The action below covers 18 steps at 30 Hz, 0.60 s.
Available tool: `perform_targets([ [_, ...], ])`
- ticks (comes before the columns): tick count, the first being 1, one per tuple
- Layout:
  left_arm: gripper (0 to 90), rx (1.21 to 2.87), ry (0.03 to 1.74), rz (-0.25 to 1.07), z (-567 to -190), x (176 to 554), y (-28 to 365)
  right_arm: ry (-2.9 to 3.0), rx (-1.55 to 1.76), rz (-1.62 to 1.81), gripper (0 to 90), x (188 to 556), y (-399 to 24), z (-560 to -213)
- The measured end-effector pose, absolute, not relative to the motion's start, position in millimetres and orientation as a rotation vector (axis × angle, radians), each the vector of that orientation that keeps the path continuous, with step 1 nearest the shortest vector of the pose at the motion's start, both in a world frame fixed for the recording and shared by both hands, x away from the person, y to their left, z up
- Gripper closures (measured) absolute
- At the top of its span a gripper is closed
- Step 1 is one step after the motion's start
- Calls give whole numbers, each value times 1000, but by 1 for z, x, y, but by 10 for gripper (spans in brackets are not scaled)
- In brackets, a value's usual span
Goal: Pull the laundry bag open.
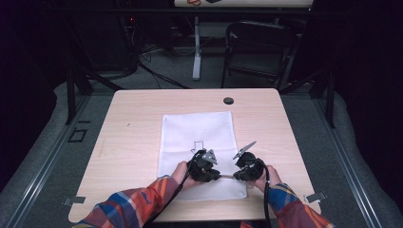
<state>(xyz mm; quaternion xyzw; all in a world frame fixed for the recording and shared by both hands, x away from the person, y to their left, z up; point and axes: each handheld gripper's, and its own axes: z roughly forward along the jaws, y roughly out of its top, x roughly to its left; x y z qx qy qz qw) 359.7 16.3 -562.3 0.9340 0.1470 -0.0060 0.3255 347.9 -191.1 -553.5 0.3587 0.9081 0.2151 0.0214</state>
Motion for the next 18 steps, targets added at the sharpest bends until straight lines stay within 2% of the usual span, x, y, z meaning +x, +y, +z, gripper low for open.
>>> perform_targets([
  [18,817,2433,390,-37,-558,359,29,2815,1126,673,900,349,-192,-554],
])
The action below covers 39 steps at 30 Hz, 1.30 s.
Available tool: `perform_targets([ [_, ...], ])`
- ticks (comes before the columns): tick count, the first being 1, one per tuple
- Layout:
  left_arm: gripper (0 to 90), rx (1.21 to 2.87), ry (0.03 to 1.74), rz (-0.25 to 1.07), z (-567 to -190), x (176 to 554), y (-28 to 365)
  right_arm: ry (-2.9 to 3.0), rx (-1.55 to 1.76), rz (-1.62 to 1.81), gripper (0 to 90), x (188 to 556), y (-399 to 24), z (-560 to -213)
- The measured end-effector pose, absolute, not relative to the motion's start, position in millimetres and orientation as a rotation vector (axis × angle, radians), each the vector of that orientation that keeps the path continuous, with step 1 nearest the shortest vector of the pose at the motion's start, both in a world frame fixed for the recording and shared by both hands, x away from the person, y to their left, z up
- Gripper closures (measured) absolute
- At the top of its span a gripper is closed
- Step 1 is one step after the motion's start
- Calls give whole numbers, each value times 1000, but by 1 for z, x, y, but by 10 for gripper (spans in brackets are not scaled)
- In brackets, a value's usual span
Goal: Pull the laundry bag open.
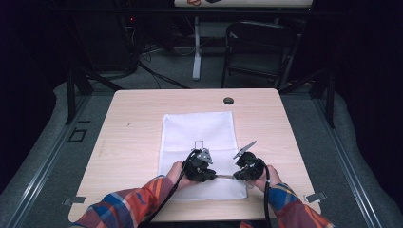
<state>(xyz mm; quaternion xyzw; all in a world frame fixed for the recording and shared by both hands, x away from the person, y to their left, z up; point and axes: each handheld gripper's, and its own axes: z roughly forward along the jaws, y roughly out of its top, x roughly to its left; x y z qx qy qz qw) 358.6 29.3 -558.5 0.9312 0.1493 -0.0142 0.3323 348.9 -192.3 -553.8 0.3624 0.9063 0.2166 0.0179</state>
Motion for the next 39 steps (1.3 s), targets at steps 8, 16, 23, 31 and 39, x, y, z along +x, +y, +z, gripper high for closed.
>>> perform_targets([
  [8,817,2425,392,-45,-558,357,33,2813,1125,664,900,349,-192,-554],
  [16,817,2424,416,-53,-558,357,44,2812,1124,659,900,349,-192,-553],
  [23,816,2427,426,-50,-555,356,50,2813,1131,670,900,349,-192,-554],
  [31,815,2410,428,-70,-556,357,55,2818,1132,675,900,349,-193,-554],
  [39,816,2410,445,-78,-556,357,63,2820,1122,656,900,350,-193,-553],
])
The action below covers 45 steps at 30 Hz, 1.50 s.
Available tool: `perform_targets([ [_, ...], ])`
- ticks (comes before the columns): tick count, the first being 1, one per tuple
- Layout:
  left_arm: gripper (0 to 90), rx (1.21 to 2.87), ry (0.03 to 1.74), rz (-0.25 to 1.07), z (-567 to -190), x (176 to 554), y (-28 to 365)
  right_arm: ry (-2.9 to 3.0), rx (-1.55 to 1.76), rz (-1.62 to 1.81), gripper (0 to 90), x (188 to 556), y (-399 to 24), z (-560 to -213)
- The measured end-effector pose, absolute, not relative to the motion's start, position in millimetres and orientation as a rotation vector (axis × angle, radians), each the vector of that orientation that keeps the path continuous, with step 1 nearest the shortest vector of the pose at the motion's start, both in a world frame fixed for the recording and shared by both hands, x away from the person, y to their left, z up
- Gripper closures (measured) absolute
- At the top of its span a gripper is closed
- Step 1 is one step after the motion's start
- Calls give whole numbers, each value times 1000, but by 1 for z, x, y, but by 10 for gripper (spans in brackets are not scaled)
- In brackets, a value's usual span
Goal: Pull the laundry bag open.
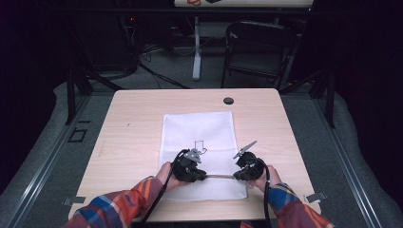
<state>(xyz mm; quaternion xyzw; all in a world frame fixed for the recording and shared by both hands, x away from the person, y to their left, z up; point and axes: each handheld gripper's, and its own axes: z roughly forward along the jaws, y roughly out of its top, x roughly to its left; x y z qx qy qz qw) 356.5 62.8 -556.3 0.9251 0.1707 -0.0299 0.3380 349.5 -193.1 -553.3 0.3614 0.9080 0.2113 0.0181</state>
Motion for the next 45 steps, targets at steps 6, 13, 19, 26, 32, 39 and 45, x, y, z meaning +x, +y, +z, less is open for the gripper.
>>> perform_targets([
  [6,816,2412,452,-66,-555,356,69,2812,1132,665,900,349,-193,-554],
  [13,816,2407,470,-55,-555,356,75,2812,1131,664,900,349,-193,-554],
  [19,816,2394,495,-76,-555,356,87,2815,1125,675,900,349,-193,-554],
  [26,816,2381,489,-78,-552,354,92,2815,1124,671,900,349,-192,-554],
  [32,816,2398,493,-46,-551,352,96,2814,1127,673,900,349,-193,-554],
  [39,815,2398,502,-55,-552,353,104,2812,1126,666,900,349,-192,-554],
  [45,815,2409,519,-45,-553,353,111,2821,1121,668,900,350,-193,-554],
])
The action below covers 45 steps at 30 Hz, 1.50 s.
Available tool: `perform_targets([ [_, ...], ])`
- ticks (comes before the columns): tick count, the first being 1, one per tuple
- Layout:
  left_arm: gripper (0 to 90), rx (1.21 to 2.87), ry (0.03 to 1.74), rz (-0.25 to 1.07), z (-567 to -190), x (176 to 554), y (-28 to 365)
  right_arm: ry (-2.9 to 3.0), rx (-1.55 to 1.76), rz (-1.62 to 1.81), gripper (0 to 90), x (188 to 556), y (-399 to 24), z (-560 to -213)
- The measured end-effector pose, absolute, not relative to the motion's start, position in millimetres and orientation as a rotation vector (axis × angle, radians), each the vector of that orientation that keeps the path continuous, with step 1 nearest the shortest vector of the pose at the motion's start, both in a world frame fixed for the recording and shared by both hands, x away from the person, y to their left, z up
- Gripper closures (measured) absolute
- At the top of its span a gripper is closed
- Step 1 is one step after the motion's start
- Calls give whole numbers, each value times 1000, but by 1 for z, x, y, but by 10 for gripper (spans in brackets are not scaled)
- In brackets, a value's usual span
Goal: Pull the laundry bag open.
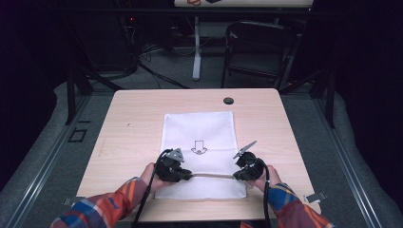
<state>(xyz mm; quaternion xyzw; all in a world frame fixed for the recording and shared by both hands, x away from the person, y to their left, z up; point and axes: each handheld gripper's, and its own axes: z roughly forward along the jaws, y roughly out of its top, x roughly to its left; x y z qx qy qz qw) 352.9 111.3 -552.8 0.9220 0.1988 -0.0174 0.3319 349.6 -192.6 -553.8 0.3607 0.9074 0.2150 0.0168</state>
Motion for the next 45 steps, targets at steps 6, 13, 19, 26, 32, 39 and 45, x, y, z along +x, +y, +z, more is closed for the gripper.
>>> perform_targets([
  [6,816,2418,516,-43,-554,353,112,2816,1125,667,900,349,-192,-554],
  [13,816,2424,516,-55,-555,353,116,2815,1126,663,900,349,-192,-554],
  [19,816,2395,595,-74,-556,357,143,2815,1128,668,900,349,-192,-554],
  [26,816,2430,576,-35,-555,352,142,2814,1128,667,900,349,-191,-554],
  [32,816,2437,608,-33,-556,350,151,2825,1113,661,900,350,-193,-554],
  [39,816,2447,647,-7,-555,351,161,2817,1117,658,900,349,-192,-554],
  [45,816,2435,756,11,-555,349,197,2819,1115,633,900,350,-193,-553],
])
